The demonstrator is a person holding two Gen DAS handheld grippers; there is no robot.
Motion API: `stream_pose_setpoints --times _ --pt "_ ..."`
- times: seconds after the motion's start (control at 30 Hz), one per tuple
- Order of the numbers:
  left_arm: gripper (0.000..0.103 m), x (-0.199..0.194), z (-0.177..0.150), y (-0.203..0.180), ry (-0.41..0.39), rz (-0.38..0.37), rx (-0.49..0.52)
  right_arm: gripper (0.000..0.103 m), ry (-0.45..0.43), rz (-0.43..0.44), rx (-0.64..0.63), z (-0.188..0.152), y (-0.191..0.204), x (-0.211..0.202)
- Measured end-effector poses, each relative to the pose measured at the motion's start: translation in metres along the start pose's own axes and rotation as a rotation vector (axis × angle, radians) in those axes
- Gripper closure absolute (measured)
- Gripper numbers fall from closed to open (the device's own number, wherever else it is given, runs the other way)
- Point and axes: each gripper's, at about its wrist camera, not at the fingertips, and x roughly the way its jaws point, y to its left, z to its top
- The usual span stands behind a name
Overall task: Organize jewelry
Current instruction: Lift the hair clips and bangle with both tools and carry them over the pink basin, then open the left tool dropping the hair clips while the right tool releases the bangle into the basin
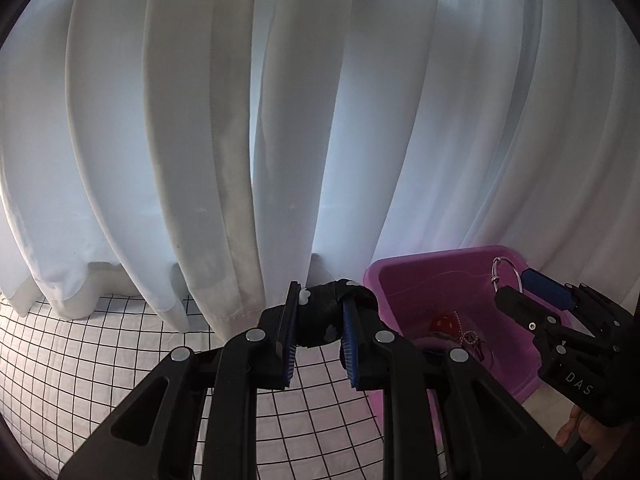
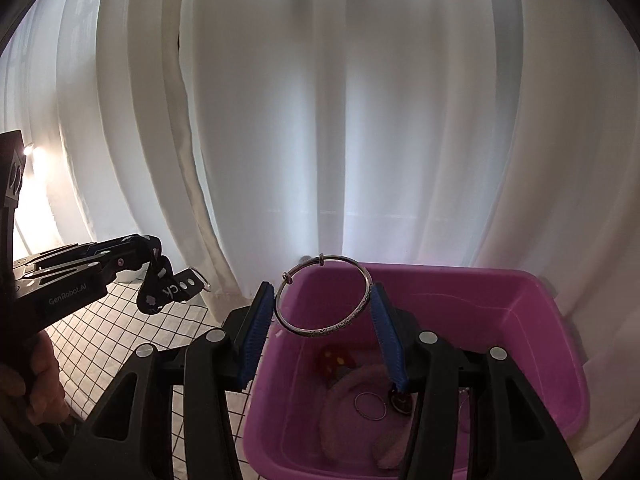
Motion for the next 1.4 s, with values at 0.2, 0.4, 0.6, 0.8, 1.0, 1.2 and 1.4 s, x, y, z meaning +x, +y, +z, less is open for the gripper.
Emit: stream_pose_setpoints --times 0.2,0.4,0.6,0.8,1.0,1.2,1.4 --pt "0.084 0.027 0.002 -0.066 0.021 -0.027 0.018 0.055 0.019 -0.069 0.045 -0.010 -0.084 -0.010" --pt "0.084 0.063 -0.003 -0.112 0.094 -0.036 0.003 0.055 0.077 -0.083 0.065 -0.019 -0.133 0.002" --pt "0.084 0.106 -0.018 -0.136 0.231 0.015 -0.013 0.055 0.171 -0.041 0.094 -0.033 -0.155 0.036" --pt "0.084 0.132 -0.035 -0.139 0.326 0.081 -0.032 0.055 0.268 -0.011 0.101 -0.043 -0.161 0.068" --pt "0.083 0.149 -0.042 -0.141 0.367 0.132 -0.036 0.055 0.341 0.007 0.103 -0.051 -0.161 0.087" --pt "0.082 0.158 -0.044 -0.137 0.401 0.168 -0.045 0.055 0.392 0.012 0.102 -0.056 -0.160 0.101" --pt "0.074 0.162 -0.047 -0.134 0.420 0.176 -0.054 0.055 0.407 0.008 0.102 -0.057 -0.158 0.107"
